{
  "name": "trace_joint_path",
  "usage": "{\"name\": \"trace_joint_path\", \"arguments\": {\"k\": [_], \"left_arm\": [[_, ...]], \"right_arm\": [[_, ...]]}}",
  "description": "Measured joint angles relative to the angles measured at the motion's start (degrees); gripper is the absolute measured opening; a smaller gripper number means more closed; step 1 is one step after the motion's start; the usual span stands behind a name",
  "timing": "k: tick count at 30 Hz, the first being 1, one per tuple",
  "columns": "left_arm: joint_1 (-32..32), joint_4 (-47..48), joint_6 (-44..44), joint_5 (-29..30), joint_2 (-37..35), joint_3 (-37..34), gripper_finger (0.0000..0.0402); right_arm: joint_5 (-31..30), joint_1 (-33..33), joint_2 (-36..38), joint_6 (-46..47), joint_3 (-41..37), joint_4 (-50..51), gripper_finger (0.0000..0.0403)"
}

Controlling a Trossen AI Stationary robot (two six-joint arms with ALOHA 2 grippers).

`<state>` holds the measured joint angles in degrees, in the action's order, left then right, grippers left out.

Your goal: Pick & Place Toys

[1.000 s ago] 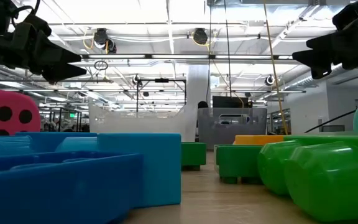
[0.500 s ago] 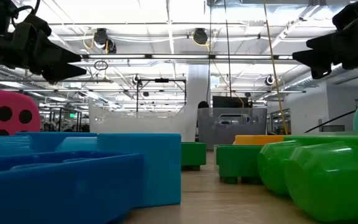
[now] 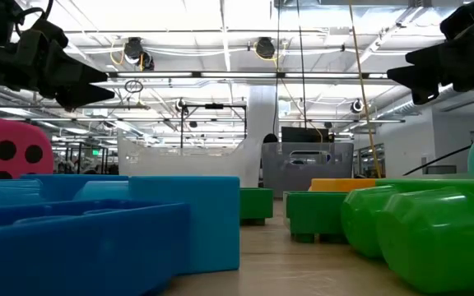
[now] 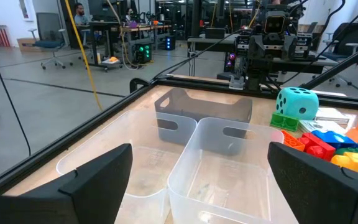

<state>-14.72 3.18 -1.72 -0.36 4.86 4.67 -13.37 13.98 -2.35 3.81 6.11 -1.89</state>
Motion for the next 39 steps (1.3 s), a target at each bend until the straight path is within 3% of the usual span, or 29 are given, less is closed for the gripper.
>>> {"name": "trace_joint_path", "arguments": {"k": [11, 16, 20, 36, 39], "left_arm": [[0.0, 0.0, 0.0, 0.0, 0.0, 0.0, 0.0379], [0.0, 0.0, 0.0, 0.0, 0.0, 0.0, 0.0379], [0.0, 0.0, 0.0, 0.0, 0.0, 0.0, 0.0379], [0.0, 0.0, 0.0, 0.0, 0.0, 0.0, 0.0379], [0.0, 0.0, 0.0, 0.0, 0.0, 0.0, 0.0379]], "right_arm": [[0.0, 0.0, -0.2, 0.3, -0.1, -2.0, 0.0194], [1.4, 0.0, -0.8, 12.0, -0.1, -12.6, 0.0194], [1.5, 0.0, -0.9, 15.5, -0.1, -19.0, 0.0194], [1.1, 0.0, -0.9, 1.7, 0.0, -24.6, 0.0194], [-3.9, 0.0, -0.9, 0.0, 0.0, -26.1, 0.0194]]}}
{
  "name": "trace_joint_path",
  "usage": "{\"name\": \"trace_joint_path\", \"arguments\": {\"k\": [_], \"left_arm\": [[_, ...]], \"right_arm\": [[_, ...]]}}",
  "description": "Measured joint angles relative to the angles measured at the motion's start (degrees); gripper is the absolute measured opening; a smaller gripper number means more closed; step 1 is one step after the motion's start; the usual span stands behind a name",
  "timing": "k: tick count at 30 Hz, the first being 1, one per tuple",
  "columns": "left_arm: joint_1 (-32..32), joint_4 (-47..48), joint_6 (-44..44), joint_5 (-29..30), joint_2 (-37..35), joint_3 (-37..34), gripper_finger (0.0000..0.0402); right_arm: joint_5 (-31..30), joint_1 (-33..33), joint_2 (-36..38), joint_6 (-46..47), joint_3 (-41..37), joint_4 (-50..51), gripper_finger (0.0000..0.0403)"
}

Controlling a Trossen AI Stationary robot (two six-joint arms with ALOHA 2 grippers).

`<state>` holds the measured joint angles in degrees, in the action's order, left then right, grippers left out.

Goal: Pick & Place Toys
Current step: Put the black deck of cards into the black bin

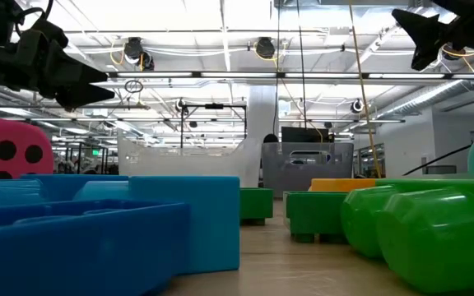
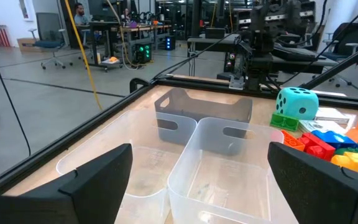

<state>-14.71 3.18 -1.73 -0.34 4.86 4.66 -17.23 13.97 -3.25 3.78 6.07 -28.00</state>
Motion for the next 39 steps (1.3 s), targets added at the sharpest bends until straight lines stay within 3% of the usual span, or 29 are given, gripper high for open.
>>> {"name": "trace_joint_path", "arguments": {"k": [4, 9, 14, 18, 22, 24, 27, 29, 33, 36, 39], "left_arm": [[0.0, 0.0, 0.0, 0.0, 0.0, 0.0, 0.0379], [0.0, 0.0, 0.0, 0.0, 0.0, 0.0, 0.0379], [0.0, 0.0, 0.0, 0.0, 0.0, 0.0, 0.0379], [0.0, 0.0, 0.0, 0.0, 0.0, 0.0, 0.0379], [0.0, 0.0, 0.0, 0.0, 0.0, 0.0, 0.0379], [0.0, 0.0, 0.0, 0.0, 0.0, 0.0, 0.0379], [0.0, 0.0, 0.0, 0.0, 0.0, 0.0, 0.0379], [0.0, 0.0, 0.0, 0.0, 0.0, 0.0, 0.0379], [0.0, 0.0, 0.0, 0.0, 0.0, 0.0, 0.0379], [0.0, 0.0, 0.0, 0.0, 0.0, 0.0, 0.0379], [0.0, 0.0, 0.0, 0.0, 0.0, 0.0, 0.0379]], "right_arm": [[-8.2, 0.0, 0.0, 3.4, 0.0, -0.7, 0.0194], [-9.1, 0.0, 0.0, 7.7, 0.0, -0.7, 0.0194], [9.9, 0.1, -4.1, 11.2, 0.0, -2.9, 0.0218], [14.5, 1.5, -13.0, 12.7, 0.1, -15.6, 0.0272], [17.1, 6.5, -24.8, 6.8, 3.5, -23.1, 0.0332], [17.3, 9.5, -30.2, 4.4, 8.0, -19.3, 0.0352], [15.5, 13.9, -37.8, 1.5, 17.7, -5.6, 0.0364], [10.9, 17.5, -42.9, 0.4, 25.4, 7.0, 0.0364], [-4.2, 23.9, -53.7, -1.0, 40.0, 29.9, 0.0355], [-12.5, 26.3, -60.5, -0.1, 46.7, 39.2, 0.0353], [-13.6, 27.1, -65.4, 3.6, 50.3, 42.9, 0.0353]]}}
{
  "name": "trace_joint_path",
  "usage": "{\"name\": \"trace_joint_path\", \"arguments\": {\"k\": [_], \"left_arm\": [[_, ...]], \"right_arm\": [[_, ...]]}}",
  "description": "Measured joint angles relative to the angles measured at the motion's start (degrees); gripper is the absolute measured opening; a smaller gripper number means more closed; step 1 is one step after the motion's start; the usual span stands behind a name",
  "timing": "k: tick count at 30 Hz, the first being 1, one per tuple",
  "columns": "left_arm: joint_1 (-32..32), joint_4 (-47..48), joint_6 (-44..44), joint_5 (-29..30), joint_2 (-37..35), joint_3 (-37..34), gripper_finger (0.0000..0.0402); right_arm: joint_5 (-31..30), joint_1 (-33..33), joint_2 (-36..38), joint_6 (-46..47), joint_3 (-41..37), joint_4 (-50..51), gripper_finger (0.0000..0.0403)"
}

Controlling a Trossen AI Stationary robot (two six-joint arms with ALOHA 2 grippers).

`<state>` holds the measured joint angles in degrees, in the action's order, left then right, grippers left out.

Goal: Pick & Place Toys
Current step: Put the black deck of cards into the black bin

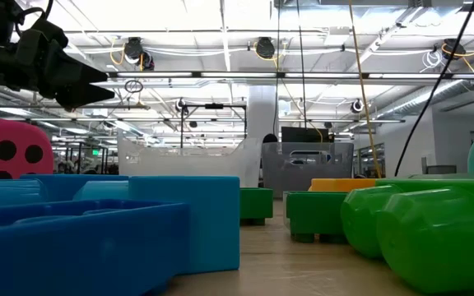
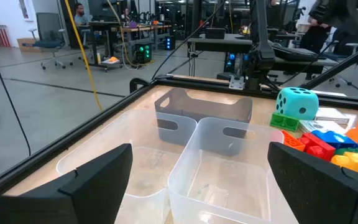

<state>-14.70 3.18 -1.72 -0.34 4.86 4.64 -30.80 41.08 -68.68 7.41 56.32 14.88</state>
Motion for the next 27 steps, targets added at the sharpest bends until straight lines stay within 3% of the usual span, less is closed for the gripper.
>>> {"name": "trace_joint_path", "arguments": {"k": [5, 8, 17, 22, 27], "left_arm": [[0.0, 0.0, 0.0, 0.0, 0.0, 0.0, 0.0379], [0.0, 0.0, 0.0, 0.0, 0.0, 0.0, 0.0379], [0.0, 0.0, 0.0, 0.0, 0.0, 0.0, 0.0379], [0.0, 0.0, 0.0, 0.0, 0.0, 0.0, 0.0379], [0.0, 0.0, 0.0, 0.0, 0.0, 0.0, 0.0379]], "right_arm": [[6.6, 0.7, -4.6, 4.7, 0.6, 3.9, 0.0352], [12.9, 0.7, -5.7, 12.4, 0.6, 9.3, 0.0351], [40.5, 1.6, -5.4, 63.0, 0.5, 35.6, 0.0327], [41.8, 5.3, -5.5, 78.0, -2.5, 37.5, 0.0323], [43.0, 5.5, -5.5, 83.7, -8.0, 33.9, 0.0323]]}}
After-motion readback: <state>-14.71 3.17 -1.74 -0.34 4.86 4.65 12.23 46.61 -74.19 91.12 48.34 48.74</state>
